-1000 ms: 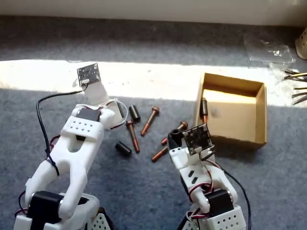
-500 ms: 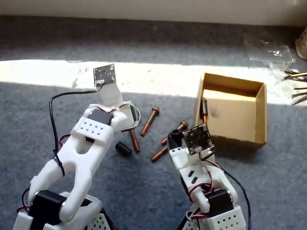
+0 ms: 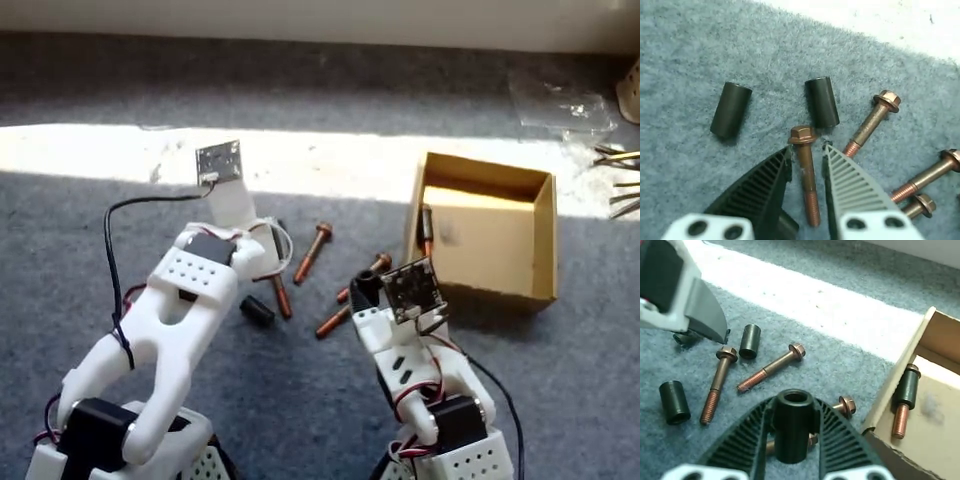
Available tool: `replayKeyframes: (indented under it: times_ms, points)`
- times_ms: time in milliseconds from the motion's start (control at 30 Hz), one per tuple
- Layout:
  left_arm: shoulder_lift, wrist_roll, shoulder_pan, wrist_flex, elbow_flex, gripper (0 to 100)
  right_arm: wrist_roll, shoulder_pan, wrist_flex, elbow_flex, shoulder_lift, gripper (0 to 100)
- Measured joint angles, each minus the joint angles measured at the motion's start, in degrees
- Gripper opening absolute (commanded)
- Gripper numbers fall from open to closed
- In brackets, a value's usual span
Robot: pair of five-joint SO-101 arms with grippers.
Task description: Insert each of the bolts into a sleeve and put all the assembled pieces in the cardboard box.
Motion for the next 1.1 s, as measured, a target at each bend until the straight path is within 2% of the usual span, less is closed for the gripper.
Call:
replayKeyframes:
  times_ms: [400, 633, 1100]
  points:
    - [0.26, 0.00, 2.02, -0.97, 1.41, 11, 0.00, 0.00, 0.00, 0.00, 0.00, 0.5]
    - [8.44, 0.00, 1.85, -3.08, 1.32, 11, 0.00, 0.00, 0.00, 0.00, 0.00, 0.5]
    - [12.84, 0.00, 1.85, -7.47, 1.14, 11, 0.00, 0.00, 0.00, 0.00, 0.00, 0.5]
